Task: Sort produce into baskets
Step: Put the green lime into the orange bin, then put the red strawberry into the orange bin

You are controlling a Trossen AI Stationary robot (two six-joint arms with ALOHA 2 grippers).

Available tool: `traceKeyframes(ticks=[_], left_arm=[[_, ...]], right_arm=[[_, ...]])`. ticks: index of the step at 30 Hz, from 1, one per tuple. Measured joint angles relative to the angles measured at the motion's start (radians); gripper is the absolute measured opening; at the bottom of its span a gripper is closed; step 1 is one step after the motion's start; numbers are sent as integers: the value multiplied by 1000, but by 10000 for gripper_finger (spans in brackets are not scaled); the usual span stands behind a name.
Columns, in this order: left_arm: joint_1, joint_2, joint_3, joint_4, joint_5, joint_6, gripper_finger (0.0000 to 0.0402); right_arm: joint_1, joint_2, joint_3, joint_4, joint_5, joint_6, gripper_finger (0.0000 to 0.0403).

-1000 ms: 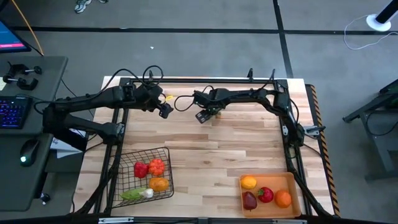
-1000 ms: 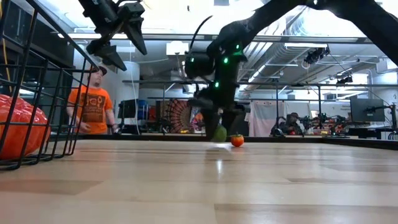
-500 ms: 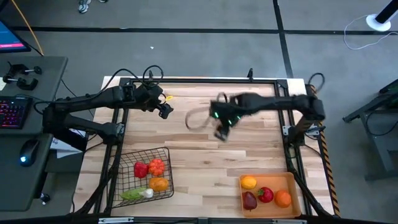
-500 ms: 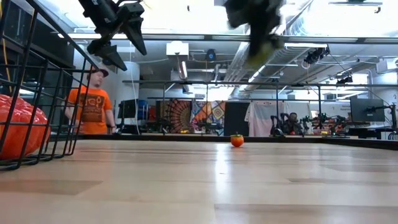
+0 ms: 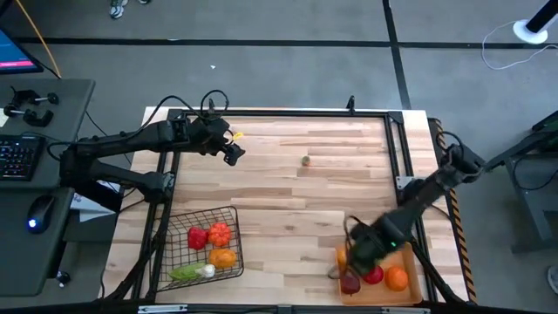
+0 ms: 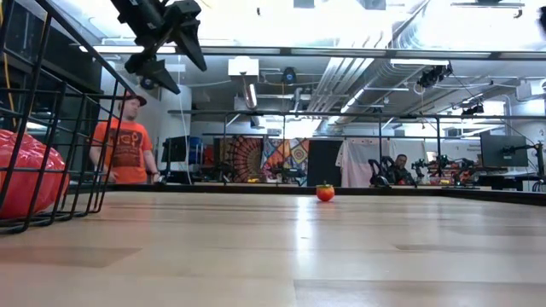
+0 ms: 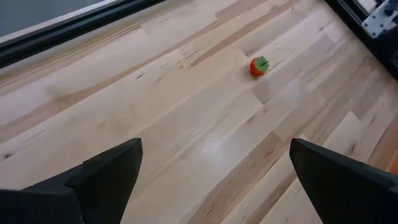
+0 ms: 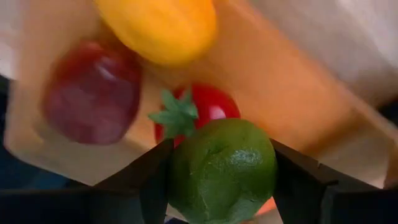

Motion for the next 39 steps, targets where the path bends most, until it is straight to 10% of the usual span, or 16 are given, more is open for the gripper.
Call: traceKeyframes(ticks=[9, 21, 34, 39], left_arm=[[0, 0, 0, 21, 1, -4, 395], [0, 0, 0, 21, 2, -23, 395], [0, 0, 0, 21, 24, -19, 395], [0, 0, 0, 20, 24, -12, 395]], right_arm=[[150, -1, 2, -5, 72, 384, 222], [167, -1, 2, -19, 108, 351, 229], [149, -30, 3, -38, 99, 355, 393], [96, -110, 3, -35, 304, 368, 388]])
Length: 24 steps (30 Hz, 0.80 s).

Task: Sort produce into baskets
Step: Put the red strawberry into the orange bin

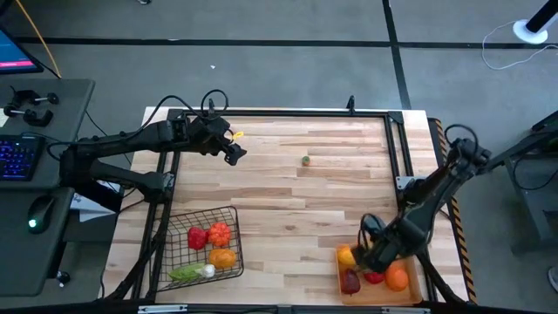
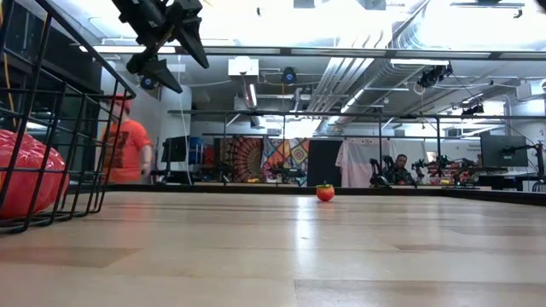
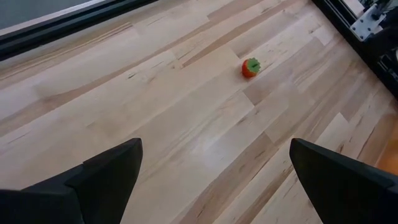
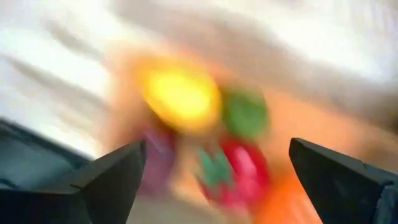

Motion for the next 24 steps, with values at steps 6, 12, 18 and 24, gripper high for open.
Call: traceKeyframes(ticks=[6, 12, 18, 24], left_arm=[[0, 0, 0, 0, 0, -1, 395], [-1, 0, 0, 0, 0, -2, 395], [-1, 0, 0, 0, 0, -1, 395], [-1, 0, 0, 0, 0, -2, 395]], right_arm=[[-133, -67, 0, 23, 533, -81, 385], [-406, -26, 0, 99, 531, -420, 385], [-612, 31, 0, 313, 485, -813, 385], [-750, 78, 0, 345, 452, -787, 385]])
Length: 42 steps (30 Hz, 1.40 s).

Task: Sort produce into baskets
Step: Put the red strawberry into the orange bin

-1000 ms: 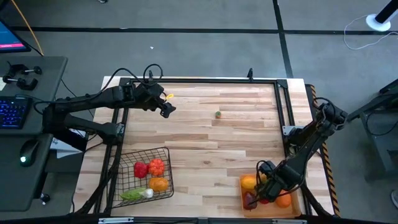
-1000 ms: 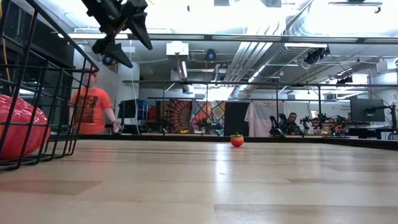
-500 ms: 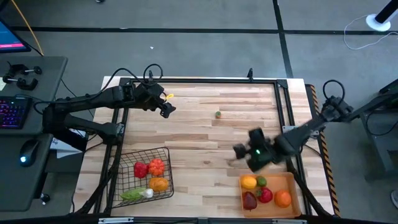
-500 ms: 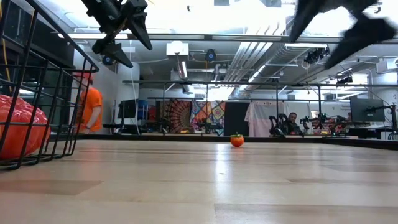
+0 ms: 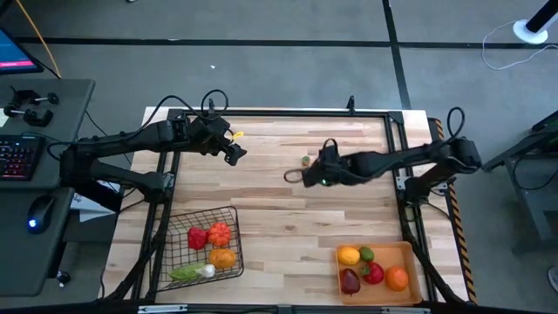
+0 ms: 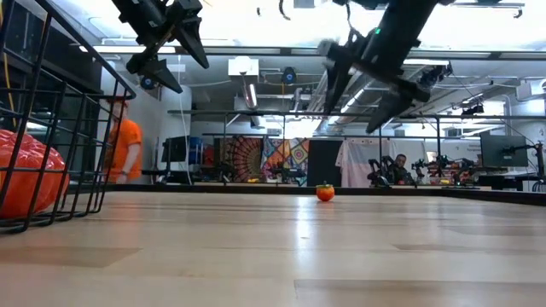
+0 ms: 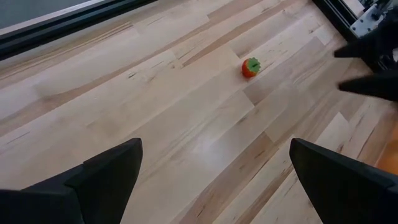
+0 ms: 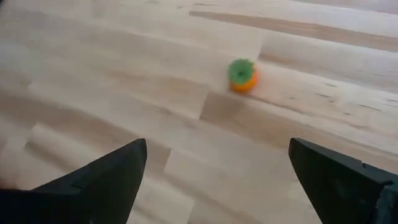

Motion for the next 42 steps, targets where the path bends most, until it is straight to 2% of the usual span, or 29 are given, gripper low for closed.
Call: traceKeyframes(ticks=[10, 19, 28, 35, 42], left_arm=[[1, 0, 0, 0, 0, 1, 395], [1, 0, 0, 0, 0, 1, 395], [0, 0, 0, 0, 0, 0, 395], [0, 0, 0, 0, 0, 1, 395], [0, 0, 0, 0, 1, 0, 395]], right_arm=[[-104, 77, 0, 28, -100, 5, 385], [-103, 132, 0, 53, -130, 34, 385], [-115, 139, 0, 65, -111, 32, 385], [-193, 190, -1, 122, -100, 12, 385], [-260, 301, -1, 228, -162, -65, 385]])
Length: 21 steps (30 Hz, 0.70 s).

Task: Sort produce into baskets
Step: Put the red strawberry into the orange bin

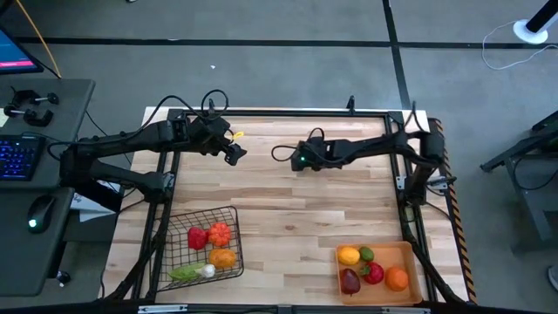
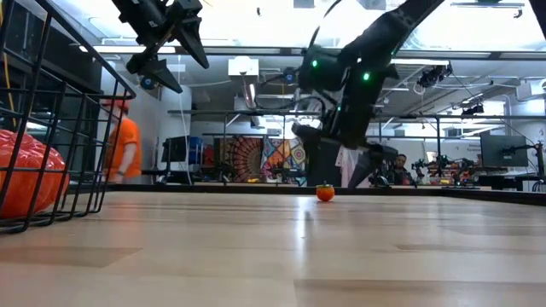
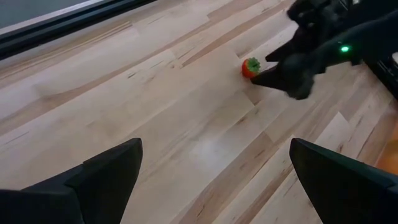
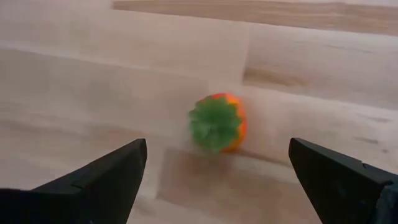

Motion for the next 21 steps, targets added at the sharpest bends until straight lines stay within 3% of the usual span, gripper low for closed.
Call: traceKeyframes(ticks=[14, 21], left_arm=[[1, 0, 0, 0, -9, -16, 395], [1, 12, 0, 1, -9, -19, 395]], right_arm=[[-23, 85, 0, 62, 40, -88, 382], [-25, 88, 0, 55, 65, -88, 314]])
